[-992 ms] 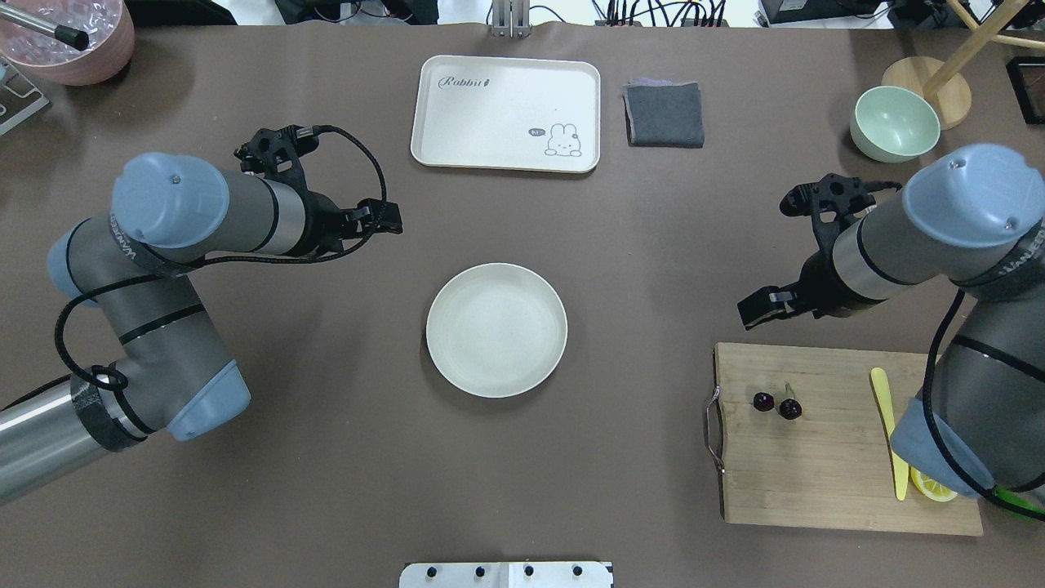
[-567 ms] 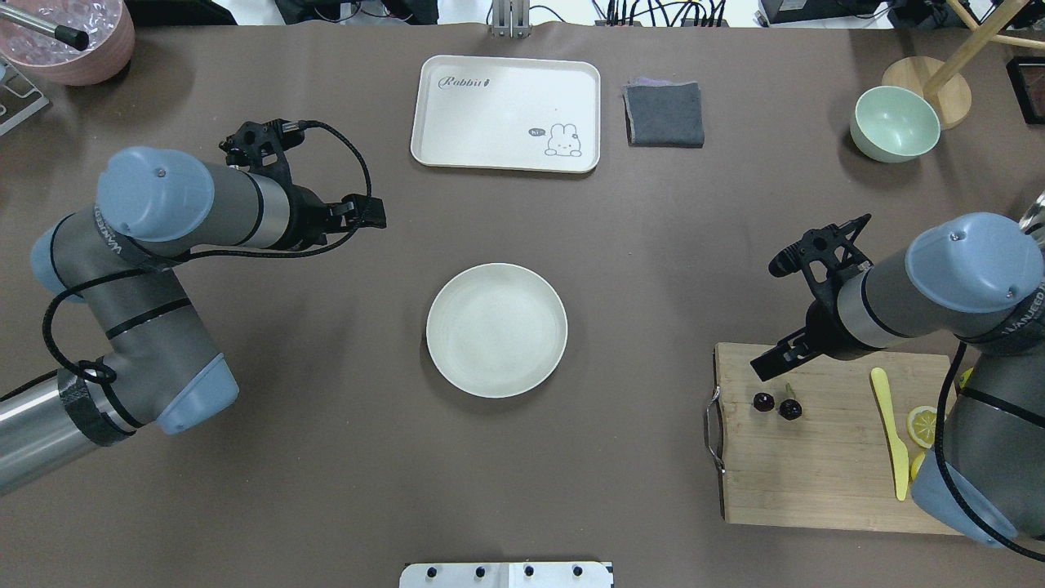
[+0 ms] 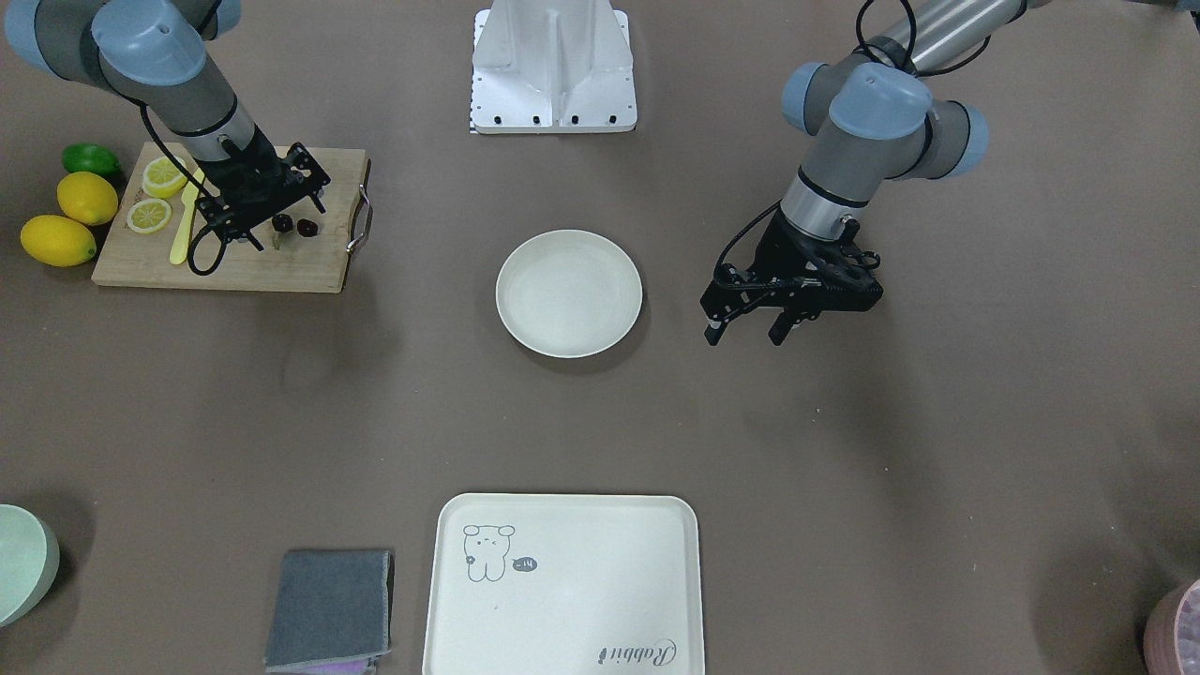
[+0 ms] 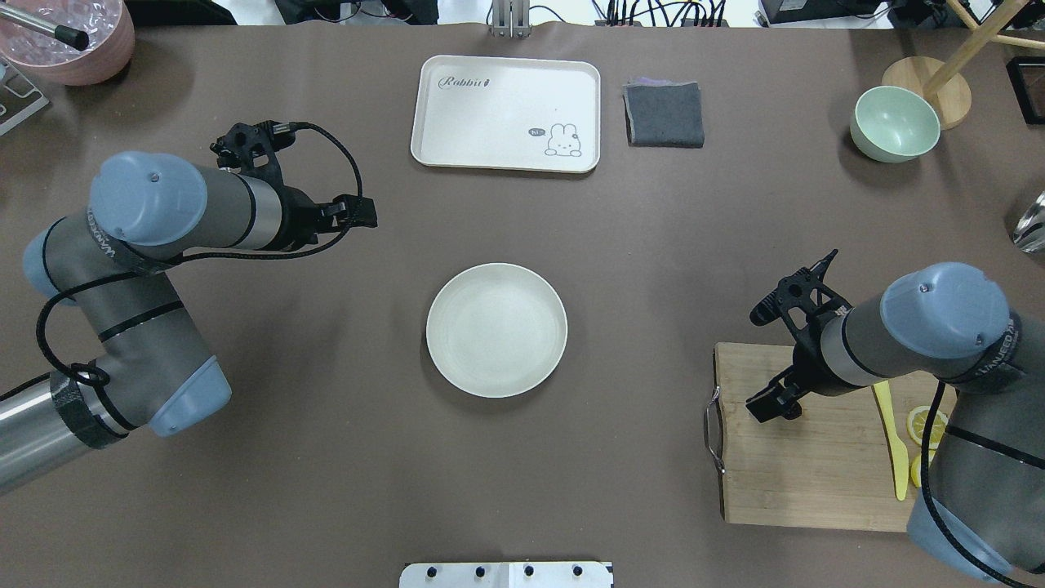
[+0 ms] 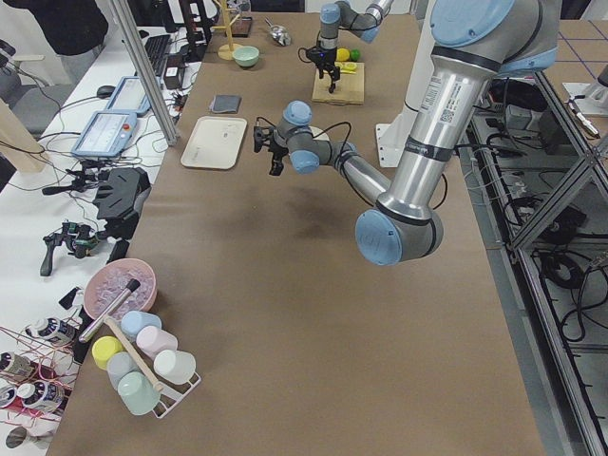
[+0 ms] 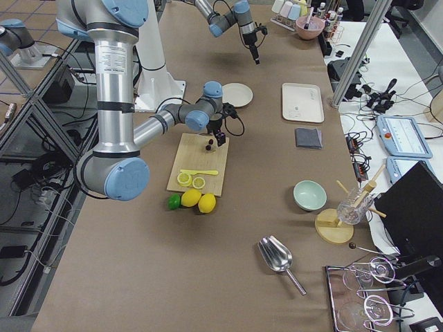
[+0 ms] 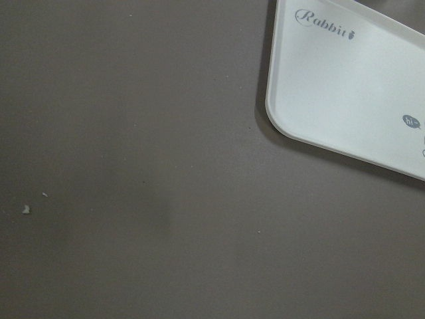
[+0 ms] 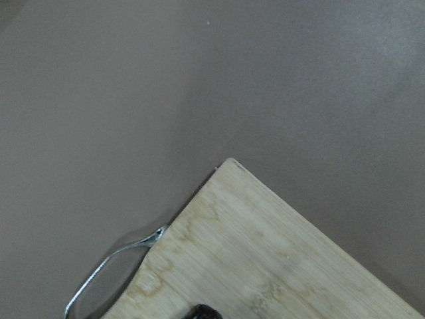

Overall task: Place red cherry on plate
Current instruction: 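Lower the right gripper onto the cutting board and grasp the cherry pair, then carry the cherries with the right gripper over the plate while the left arm withdraws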

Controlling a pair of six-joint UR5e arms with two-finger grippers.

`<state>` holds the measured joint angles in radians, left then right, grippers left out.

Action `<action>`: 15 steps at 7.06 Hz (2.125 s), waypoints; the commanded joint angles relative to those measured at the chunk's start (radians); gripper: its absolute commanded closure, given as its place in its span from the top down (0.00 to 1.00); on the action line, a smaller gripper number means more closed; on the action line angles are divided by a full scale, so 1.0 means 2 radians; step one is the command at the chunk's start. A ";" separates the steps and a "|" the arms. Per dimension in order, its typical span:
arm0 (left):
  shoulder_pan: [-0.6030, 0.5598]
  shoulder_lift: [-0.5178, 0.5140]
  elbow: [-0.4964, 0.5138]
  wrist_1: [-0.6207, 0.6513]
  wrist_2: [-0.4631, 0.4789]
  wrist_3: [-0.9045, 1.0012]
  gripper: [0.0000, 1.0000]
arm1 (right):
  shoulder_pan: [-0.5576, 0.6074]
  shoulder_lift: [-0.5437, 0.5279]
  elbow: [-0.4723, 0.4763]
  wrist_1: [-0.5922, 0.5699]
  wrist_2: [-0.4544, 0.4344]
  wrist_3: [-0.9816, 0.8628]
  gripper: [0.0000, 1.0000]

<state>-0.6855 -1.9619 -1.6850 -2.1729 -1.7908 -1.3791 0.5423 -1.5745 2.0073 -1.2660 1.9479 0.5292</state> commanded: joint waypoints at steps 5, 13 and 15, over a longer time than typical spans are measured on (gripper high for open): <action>0.002 0.001 0.002 0.000 -0.001 0.002 0.98 | -0.029 0.008 -0.015 0.003 -0.022 0.030 0.33; -0.049 0.034 0.024 0.003 -0.029 0.078 0.98 | -0.007 0.219 -0.040 -0.125 -0.014 0.099 0.00; -0.129 0.081 0.042 0.003 -0.140 0.190 0.98 | -0.011 0.317 -0.120 -0.125 -0.019 0.136 0.00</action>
<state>-0.8488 -1.8600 -1.6174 -2.1673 -1.9510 -1.1384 0.5234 -1.0670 1.8612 -1.5047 1.9152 0.7577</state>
